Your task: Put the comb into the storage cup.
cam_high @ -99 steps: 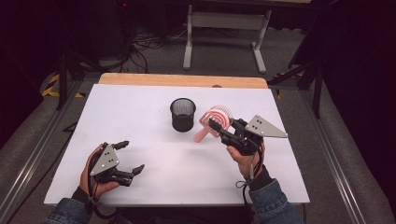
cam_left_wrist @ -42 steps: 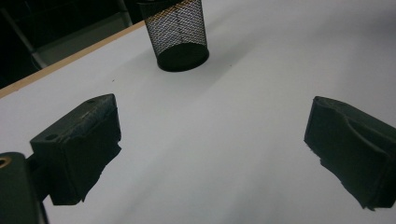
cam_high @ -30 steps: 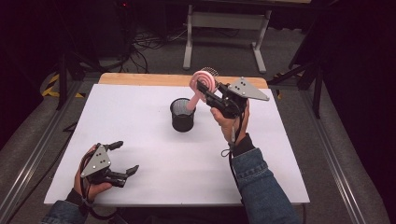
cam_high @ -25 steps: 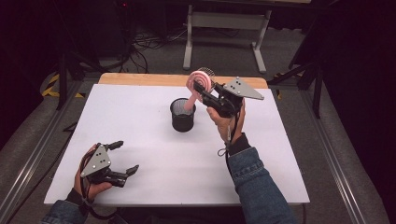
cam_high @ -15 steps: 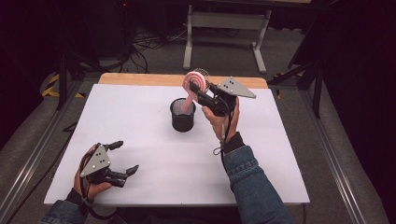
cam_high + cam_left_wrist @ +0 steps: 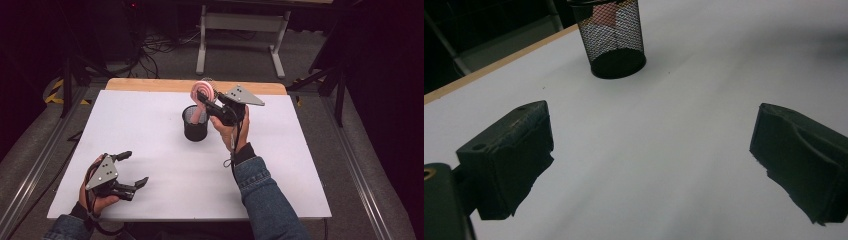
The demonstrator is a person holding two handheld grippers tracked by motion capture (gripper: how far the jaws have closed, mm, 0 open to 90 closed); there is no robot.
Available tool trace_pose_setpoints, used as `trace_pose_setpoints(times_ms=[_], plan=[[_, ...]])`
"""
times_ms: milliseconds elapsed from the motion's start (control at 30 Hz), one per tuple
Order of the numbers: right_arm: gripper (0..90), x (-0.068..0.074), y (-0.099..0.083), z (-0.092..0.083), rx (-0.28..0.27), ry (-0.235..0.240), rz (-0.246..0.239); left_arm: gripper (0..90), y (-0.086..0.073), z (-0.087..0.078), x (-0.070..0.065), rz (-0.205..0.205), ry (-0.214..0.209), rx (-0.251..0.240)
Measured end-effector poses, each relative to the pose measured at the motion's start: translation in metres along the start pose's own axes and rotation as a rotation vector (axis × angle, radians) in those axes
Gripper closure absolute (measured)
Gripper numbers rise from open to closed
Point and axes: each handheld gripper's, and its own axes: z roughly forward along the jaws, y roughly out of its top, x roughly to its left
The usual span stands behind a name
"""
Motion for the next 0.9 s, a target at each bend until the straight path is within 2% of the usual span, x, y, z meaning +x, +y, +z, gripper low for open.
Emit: trace_pose_setpoints(times_ms=[400,600,900], plan=[[63.3,0.004,-0.013,0.003,0.017,0.011,0.033,4.7,0.000,-0.001,0.000,0.005,0.004,0.004],[63.3,0.007,-0.020,0.006,0.039,0.014,0.032,5.0,0.000,-0.001,0.000,0.004,-0.003,0.002],[63.2,0.003,-0.036,0.009,0.069,0.014,0.061,5.1,0.000,0.000,0.000,0.001,-0.002,0.003]])
